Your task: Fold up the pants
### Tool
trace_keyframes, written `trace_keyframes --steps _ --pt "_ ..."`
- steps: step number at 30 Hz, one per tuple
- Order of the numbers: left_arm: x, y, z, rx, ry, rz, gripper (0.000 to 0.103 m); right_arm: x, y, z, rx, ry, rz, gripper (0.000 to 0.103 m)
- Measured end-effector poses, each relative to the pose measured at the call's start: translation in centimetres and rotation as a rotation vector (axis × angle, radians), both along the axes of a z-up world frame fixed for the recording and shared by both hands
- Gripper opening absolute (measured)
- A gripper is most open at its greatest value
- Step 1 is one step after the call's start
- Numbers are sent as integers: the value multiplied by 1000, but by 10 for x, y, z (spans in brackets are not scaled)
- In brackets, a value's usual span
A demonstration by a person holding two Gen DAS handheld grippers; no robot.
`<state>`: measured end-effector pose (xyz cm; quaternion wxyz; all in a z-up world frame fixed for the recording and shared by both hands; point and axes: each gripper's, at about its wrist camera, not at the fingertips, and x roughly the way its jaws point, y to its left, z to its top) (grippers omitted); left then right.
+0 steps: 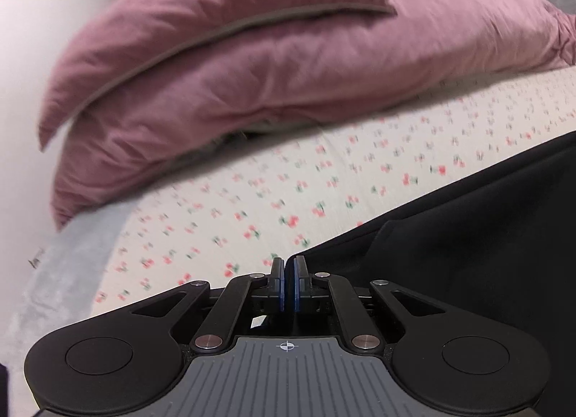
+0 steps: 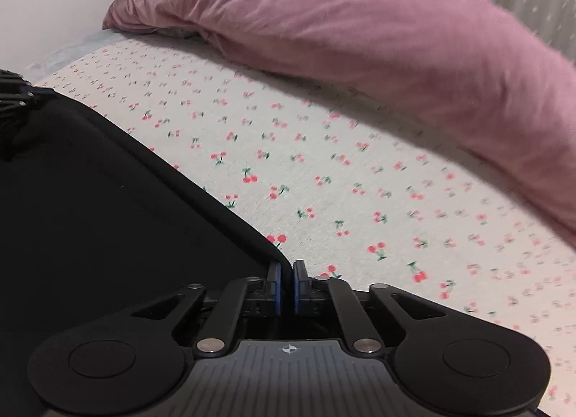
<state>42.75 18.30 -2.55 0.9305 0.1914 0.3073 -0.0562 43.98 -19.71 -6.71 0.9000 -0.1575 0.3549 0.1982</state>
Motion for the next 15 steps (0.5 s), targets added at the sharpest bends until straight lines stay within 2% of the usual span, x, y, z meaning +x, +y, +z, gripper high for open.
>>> trace_keyframes --steps 7,12,15 --pt "-33 -4 42 -6 -72 2 5 -59 -7 48 -10 -122 -10 0" --pt "-79 -6 72 -48 -119 9 5 -125 -15 80 -1 -193 13 0" --pt "-112 -3 81 -81 -114 27 5 -167 -15 90 -7 -217 41 0"
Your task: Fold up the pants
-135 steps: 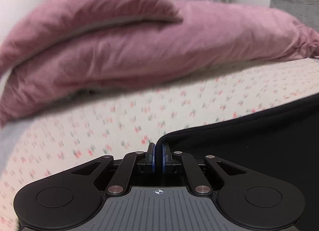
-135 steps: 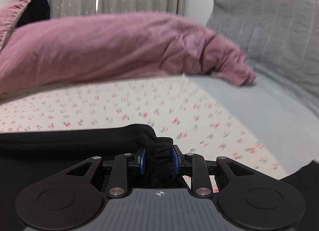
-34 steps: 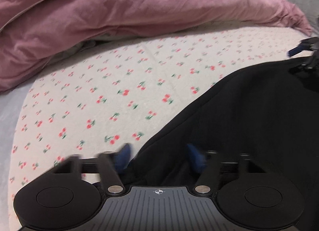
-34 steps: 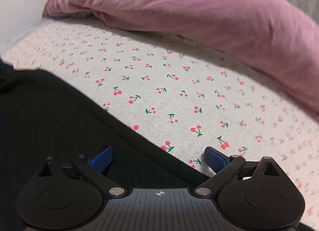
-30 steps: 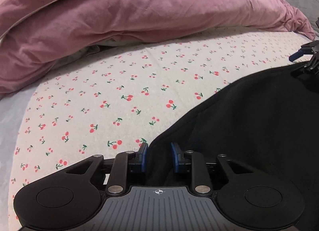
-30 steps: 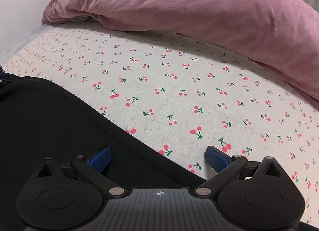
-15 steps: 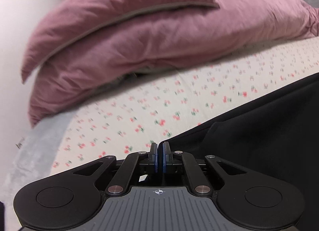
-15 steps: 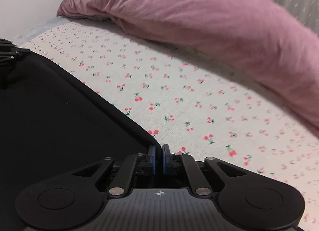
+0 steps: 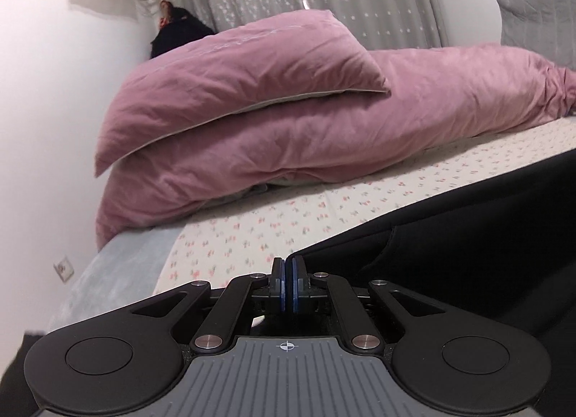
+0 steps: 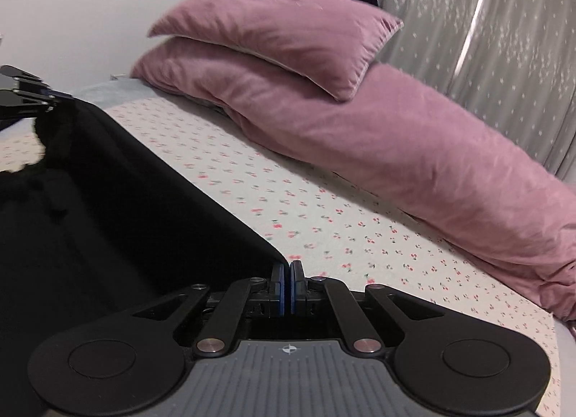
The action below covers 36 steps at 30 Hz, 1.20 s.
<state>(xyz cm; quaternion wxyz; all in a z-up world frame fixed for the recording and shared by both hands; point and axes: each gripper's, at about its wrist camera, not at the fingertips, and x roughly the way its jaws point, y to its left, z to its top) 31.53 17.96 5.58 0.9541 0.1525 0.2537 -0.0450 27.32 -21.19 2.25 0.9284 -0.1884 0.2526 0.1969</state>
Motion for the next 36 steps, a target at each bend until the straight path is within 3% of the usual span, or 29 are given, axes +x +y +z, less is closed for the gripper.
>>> trace_keyframes --steps 6,14,19,25,26,30,33,36 --pt "-63 -1 -3 -20 51 27 5 -68 4 2 -14 -14 13 0" --pt "-146 6 -21 -130 84 97 5 -144 5 -35 16 36 23 0" --pt "-177 16 -49 -224 149 125 5 -153 0 -77 71 131 13 1" --pt "-187 22 -63 -277 222 100 9 -147 9 -106 31 207 -1 6" --pt "-190 25 -64 -301 219 96 9 -147 9 -105 42 207 -10 10" --pt "-197 38 -61 -437 195 93 21 -151 -4 -89 157 217 -38 47" --pt "-195 46 -64 -552 219 131 25 -158 -19 -75 247 183 -86 64" --pt "-192 54 -66 -658 238 160 27 -155 -38 -73 348 195 -160 69"
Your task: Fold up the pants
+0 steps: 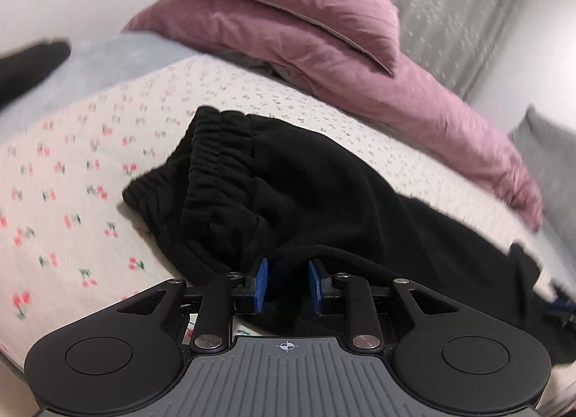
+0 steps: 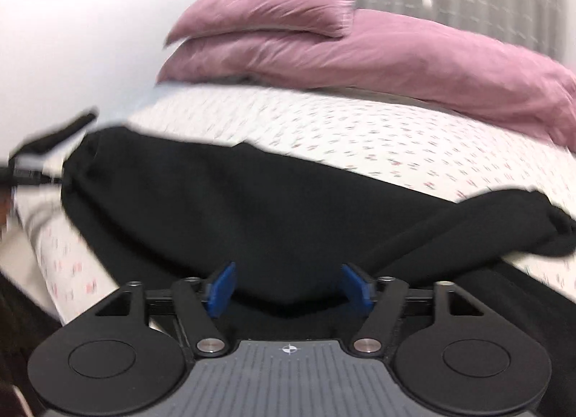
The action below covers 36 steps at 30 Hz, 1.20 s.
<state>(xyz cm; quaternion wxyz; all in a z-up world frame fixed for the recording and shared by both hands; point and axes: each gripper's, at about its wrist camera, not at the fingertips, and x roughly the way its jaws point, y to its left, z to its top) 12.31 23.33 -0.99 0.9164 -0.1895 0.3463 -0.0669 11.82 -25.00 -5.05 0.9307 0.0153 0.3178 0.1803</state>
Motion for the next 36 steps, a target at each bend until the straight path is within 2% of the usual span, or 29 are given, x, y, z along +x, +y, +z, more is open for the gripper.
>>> trace_keyframes --steps 1,3,6,12,14,17,19,23,25,28,31,34,36 --pt "1 2 0 -36 2 -1 43 -2 -6 -3 24 14 -26 69" --pt "2 6 -1 -157 -2 -19 70 4 -16 -6 69 47 -82 69" --pt "4 10 -3 -254 1 0 73 7 -34 -13 155 84 -154 71" --pt "15 13 -15 -338 69 105 71 17 -47 -23 266 152 -249 76" --pt "17 13 -16 -347 76 139 69 23 -45 -26 277 163 -267 80" --pt "24 13 -21 -375 87 206 64 32 -37 -32 277 186 -300 80" --pt "25 13 -24 -394 97 251 57 39 -33 -35 268 204 -323 78" --pt "22 15 -29 -428 115 322 51 44 -28 -41 181 209 -366 58" --pt "19 17 -30 -419 129 345 42 44 -25 -40 149 200 -365 56" --pt "11 17 -27 -399 117 386 42 43 -26 -41 148 198 -361 55" --pt "7 13 -16 -311 80 402 39 43 -27 -41 140 198 -355 55" --pt "4 19 -8 -308 14 394 39 44 -25 -40 124 196 -348 56" --pt "4 23 -8 -295 10 399 39 45 -22 -40 113 197 -345 56"
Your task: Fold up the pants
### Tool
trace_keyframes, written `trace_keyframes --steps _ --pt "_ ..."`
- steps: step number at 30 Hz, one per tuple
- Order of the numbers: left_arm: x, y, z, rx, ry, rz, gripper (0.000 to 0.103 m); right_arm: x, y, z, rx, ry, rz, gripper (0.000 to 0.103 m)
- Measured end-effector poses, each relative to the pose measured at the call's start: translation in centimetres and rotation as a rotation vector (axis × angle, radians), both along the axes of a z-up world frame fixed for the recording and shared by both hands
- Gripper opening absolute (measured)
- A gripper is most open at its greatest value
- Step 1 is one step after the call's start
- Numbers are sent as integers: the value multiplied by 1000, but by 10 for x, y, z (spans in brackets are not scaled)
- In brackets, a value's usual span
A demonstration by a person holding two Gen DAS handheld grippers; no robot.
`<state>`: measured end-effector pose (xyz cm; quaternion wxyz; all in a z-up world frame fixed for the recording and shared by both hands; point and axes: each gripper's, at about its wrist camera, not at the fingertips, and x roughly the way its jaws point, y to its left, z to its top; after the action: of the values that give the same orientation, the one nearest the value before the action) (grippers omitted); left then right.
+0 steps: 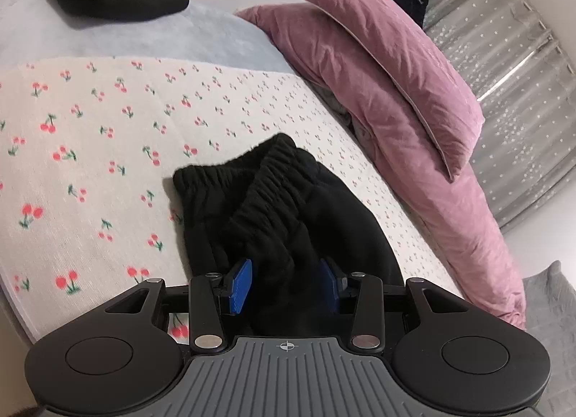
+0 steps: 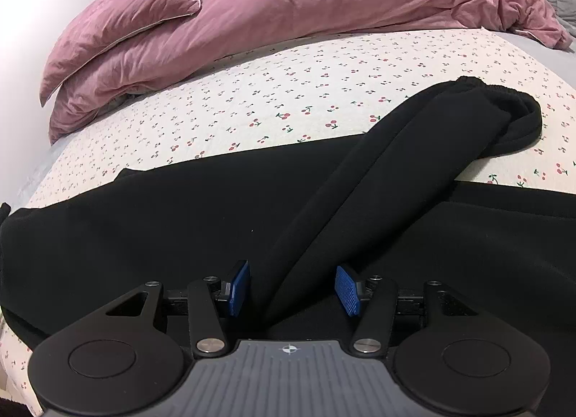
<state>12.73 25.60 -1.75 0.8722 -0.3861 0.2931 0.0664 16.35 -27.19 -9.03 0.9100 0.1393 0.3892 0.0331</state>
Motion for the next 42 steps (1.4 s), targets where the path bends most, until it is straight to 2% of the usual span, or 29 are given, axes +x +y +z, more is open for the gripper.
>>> trace_keyframes --steps 4,8,10,11,12,14,17,18,20,26,30,32,36,38,39,40,41,42 --pt "6 2 -7 20 60 23 39 1 2 0 -11 2 1 56" --pt "15 -2 -5 89 56 26 39 3 4 0 -17 -2 0 55" --pt "23 -4 -6 118 70 25 38 6 5 0 -40 -11 -3 48" --pt "26 -5 -6 133 78 29 37 7 7 -1 -62 -18 -7 35" --pt "28 -7 -6 157 81 34 30 7 8 0 -94 -28 -23 17" --pt "28 -12 0 234 68 28 23 6 8 4 -113 -50 -40 10" --pt "21 -17 16 343 -7 27 14 -6 4 19 -87 -130 -53 8" --pt "18 -15 21 352 -36 32 14 -11 4 25 -84 -160 -51 8" --pt "14 -5 26 323 -68 36 13 -21 5 36 -71 -197 -45 8" --pt "6 19 20 273 -27 67 13 -58 11 46 -45 -232 -1 8" --pt "2 23 17 301 -3 74 13 -72 20 38 -80 -196 77 8" --pt "3 24 12 312 40 69 15 -72 23 28 -111 -151 99 8" --pt "8 22 5 344 121 54 21 -65 19 0 -101 -26 123 10" --pt "7 21 5 353 128 63 25 -65 18 -2 -105 -25 139 11" --pt "5 20 6 353 127 75 29 -65 17 1 -110 -26 147 14" --pt "3 19 7 350 123 85 38 -66 13 5 -103 -29 141 22" --pt "1 18 8 350 119 98 43 -70 11 9 -93 -35 129 38" --pt "-2 17 10 358 118 118 56 -71 4 13 -78 -45 112 48"
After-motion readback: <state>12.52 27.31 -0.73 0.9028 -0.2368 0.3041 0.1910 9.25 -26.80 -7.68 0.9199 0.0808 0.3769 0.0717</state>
